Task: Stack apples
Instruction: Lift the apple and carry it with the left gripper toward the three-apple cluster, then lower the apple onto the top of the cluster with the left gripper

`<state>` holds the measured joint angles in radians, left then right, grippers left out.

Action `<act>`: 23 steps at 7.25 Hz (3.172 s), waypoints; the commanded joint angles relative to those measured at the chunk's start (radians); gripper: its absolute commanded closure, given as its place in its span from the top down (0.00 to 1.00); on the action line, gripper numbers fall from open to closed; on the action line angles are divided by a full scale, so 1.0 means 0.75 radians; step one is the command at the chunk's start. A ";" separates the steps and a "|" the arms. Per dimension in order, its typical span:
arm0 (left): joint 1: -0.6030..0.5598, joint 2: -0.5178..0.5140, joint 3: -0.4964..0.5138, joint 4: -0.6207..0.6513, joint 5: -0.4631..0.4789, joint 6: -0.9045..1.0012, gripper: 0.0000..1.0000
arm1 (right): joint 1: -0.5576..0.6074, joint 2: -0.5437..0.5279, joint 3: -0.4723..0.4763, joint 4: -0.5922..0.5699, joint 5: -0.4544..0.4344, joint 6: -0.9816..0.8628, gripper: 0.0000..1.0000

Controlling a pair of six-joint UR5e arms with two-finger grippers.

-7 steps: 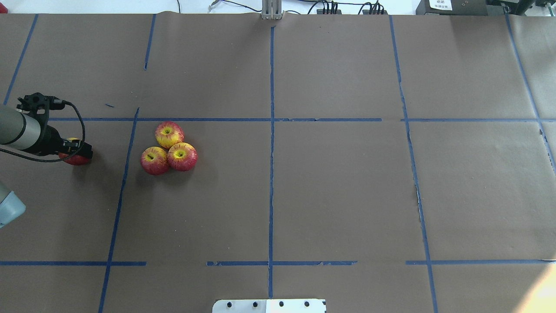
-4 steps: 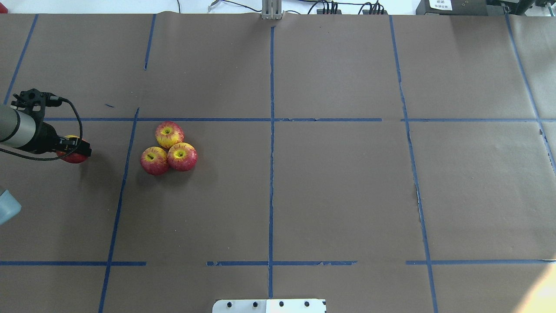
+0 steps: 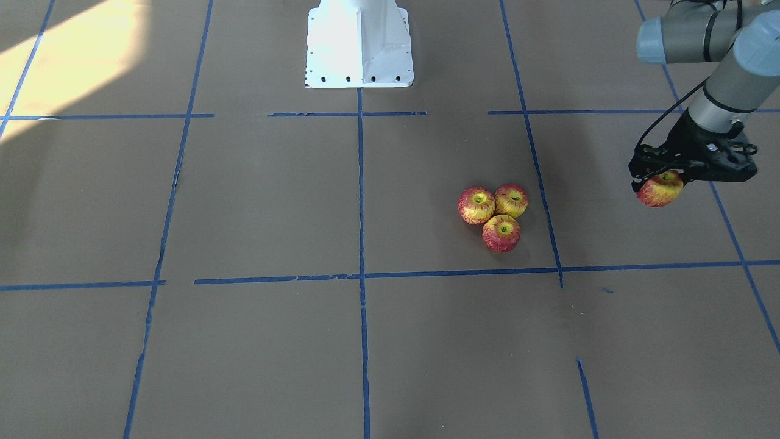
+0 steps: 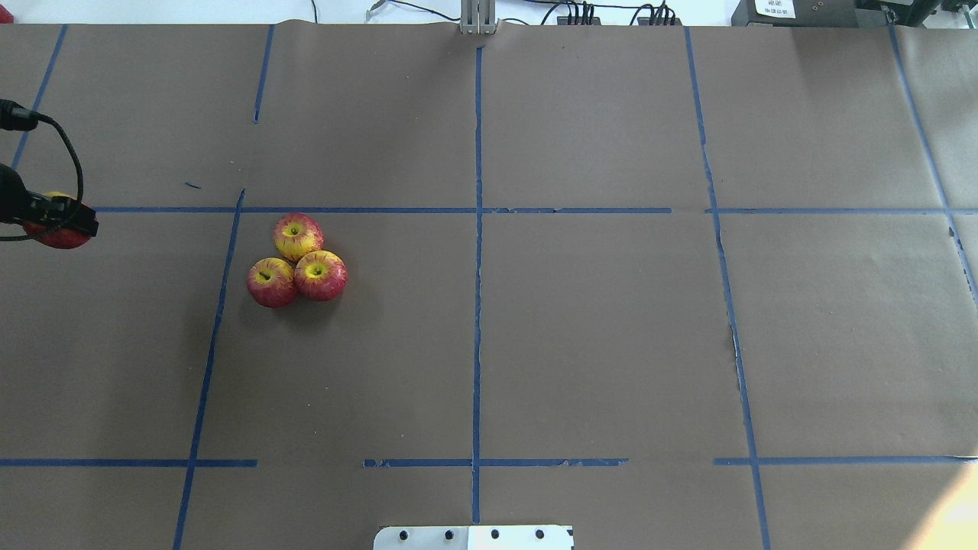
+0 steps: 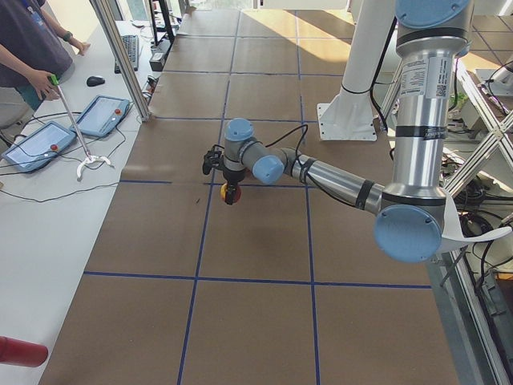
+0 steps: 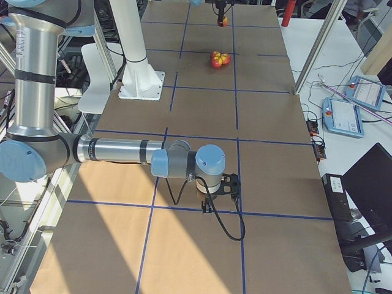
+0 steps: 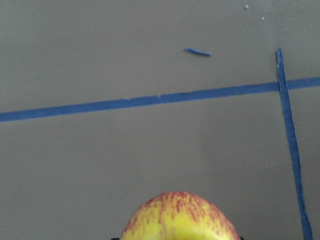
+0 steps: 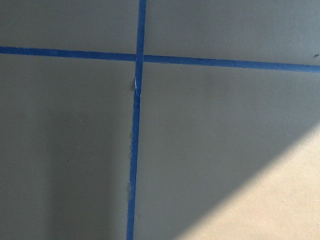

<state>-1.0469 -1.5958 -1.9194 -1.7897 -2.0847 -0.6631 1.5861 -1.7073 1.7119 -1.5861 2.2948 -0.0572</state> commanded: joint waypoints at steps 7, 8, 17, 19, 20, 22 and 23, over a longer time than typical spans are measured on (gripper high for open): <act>0.383 -0.474 0.148 0.147 0.018 -0.623 0.14 | 0.000 0.000 0.000 0.000 0.000 -0.001 1.00; 0.400 -0.488 0.152 0.145 0.021 -0.654 0.13 | 0.000 0.000 0.000 0.000 0.000 -0.001 1.00; 0.428 -0.509 0.209 0.139 0.043 -0.658 0.40 | 0.000 0.000 0.000 0.000 0.000 -0.001 1.00; 0.428 -0.509 0.209 0.139 0.043 -0.652 0.66 | 0.000 0.000 0.000 0.000 0.000 -0.001 1.00; 0.428 -0.509 0.207 0.139 0.043 -0.652 0.70 | 0.000 0.000 0.000 0.000 0.000 -0.001 1.00; 0.428 -0.509 0.207 0.139 0.043 -0.650 0.81 | 0.000 0.000 0.000 0.000 0.000 -0.001 1.00; 0.428 -0.507 0.207 0.139 0.043 -0.650 0.88 | 0.000 0.000 0.000 0.000 0.000 -0.001 1.00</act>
<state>-0.7256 -1.9769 -1.7639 -1.6859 -2.0525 -1.1510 1.5861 -1.7073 1.7119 -1.5861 2.2948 -0.0583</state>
